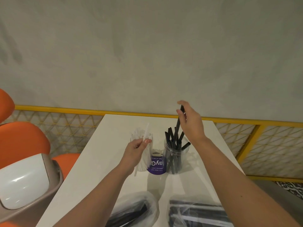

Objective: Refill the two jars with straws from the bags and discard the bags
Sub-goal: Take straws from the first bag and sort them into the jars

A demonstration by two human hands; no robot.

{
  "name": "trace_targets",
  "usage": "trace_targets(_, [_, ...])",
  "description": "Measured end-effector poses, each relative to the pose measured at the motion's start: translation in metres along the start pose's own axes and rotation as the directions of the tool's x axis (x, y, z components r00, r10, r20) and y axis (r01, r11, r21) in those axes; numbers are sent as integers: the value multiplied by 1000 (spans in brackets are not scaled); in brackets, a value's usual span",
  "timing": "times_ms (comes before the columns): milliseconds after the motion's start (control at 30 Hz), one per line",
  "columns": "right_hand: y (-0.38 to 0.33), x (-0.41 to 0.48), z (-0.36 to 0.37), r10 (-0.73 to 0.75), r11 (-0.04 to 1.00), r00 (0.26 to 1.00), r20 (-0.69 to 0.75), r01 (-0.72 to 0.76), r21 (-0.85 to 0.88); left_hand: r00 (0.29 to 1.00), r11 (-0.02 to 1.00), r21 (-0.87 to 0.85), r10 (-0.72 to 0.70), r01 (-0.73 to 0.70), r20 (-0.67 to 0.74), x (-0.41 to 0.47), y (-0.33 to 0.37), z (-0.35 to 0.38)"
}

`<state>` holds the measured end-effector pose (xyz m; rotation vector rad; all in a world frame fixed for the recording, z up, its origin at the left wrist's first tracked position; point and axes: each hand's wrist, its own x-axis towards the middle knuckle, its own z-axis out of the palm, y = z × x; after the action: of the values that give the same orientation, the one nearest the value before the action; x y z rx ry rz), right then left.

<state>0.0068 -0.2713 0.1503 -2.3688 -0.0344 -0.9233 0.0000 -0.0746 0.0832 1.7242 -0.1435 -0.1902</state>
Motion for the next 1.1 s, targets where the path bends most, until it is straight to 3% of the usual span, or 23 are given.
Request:
trace_targets(133, [19, -16, 15, 124, 989, 977, 173, -107, -103, 981, 987, 41, 159, -156, -113, 16, 17, -8])
trace_targets(300, [34, -29, 25, 234, 948, 864, 447, -101, -302, 902, 964, 61, 265, -260, -340, 34, 37, -18])
trace_targets(367, [32, -31, 24, 238, 944, 866, 440, -100, -313, 895, 967, 90, 253, -237, -367, 39, 36, -19])
trace_targets(600, [7, -31, 25, 90, 972, 958, 273, -25, -232, 962, 945, 325, 113, -28, -248, 43, 10, -11])
trace_targets(767, [-16, -41, 29, -35, 994, 984, 176, 51, -92, 940, 944, 326, 155, -50, -305, 35, 7, -19])
trace_targets(900, [-29, -65, 43, -90, 996, 954, 286, 91, 9, 882, 907, 399, 291, -132, -371, 12, -10, -25])
trace_targets(1000, [-32, -88, 58, -67, 998, 899, 432, 51, 48, 886, 905, 408, 281, -117, -370, -2, -30, -28])
trace_targets(1100, [-32, -96, 66, -17, 999, 884, 467, -1, 37, 888, 916, 385, 264, -109, -377, 5, -34, -35])
